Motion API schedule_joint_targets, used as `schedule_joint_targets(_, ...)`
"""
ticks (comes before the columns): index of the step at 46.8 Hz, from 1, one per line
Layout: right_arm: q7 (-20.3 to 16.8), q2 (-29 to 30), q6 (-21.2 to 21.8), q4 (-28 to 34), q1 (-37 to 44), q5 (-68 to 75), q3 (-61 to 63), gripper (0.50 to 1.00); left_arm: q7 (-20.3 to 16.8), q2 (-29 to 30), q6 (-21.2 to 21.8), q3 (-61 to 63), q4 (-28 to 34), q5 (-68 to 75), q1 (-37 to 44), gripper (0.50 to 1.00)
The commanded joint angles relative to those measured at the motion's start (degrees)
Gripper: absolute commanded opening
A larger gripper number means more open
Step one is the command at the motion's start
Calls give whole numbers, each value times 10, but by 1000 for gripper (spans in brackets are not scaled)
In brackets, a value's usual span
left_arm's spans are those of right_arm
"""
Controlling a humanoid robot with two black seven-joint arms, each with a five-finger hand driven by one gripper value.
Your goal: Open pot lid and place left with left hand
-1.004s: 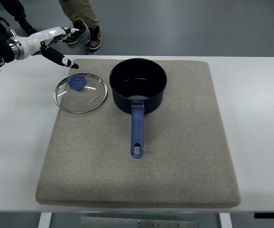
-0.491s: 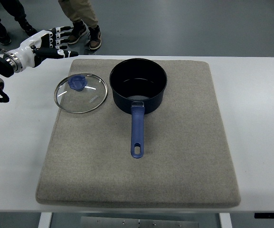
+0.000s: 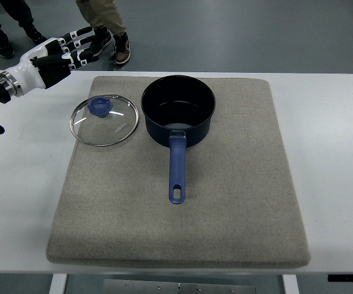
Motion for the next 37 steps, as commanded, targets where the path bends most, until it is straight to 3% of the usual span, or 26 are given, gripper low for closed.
schedule_joint_targets(1,0,0,0,0,0,0,0,917,11,0,0,0,6,-22,3,990)
schedule_joint_targets(15,0,0,0,0,0,0,0,917,115,3,0,-1,7,-159,4,990)
schedule_joint_targets(37,0,0,0,0,0,0,0,917,134,6,0,-26,3,-216,33,990)
